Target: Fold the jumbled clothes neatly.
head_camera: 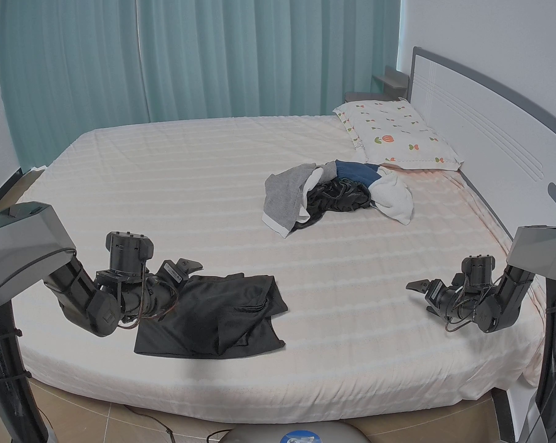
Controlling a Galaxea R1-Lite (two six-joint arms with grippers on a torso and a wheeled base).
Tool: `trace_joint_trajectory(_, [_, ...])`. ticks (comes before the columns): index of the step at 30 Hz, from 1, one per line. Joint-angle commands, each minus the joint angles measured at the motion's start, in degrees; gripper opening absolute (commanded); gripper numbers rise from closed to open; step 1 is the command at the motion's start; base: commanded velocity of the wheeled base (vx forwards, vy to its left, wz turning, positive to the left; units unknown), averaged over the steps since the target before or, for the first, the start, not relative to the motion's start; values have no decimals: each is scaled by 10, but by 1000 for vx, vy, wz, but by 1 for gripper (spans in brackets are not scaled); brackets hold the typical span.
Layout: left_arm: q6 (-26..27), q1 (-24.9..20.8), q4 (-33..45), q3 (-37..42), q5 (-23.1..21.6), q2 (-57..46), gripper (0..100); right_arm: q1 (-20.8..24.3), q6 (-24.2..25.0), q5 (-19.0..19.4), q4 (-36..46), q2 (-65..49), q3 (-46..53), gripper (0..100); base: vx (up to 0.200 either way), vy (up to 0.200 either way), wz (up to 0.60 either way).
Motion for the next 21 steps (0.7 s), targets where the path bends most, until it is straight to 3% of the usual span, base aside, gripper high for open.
trace_joint_trajectory(1, [-12, 43, -15, 27, -12, 25, 100, 0, -1, 0, 0, 2, 0, 100, 0, 0, 0])
trace_joint_trajectory(6, [-12, 67, -18, 41, -42, 22, 100, 0, -10, -1, 0, 3, -1, 100, 0, 160, 0])
trace_joint_trajectory(16, [-13, 96, -18, 36, -47, 33, 100, 18, -6, -9, 0, -6, 0, 100, 0, 200, 0])
trace_joint_trajectory(21, [-16, 105, -18, 33, -66, 35, 100, 80, -6, -96, 0, -18, -6, 100, 0, 200, 0])
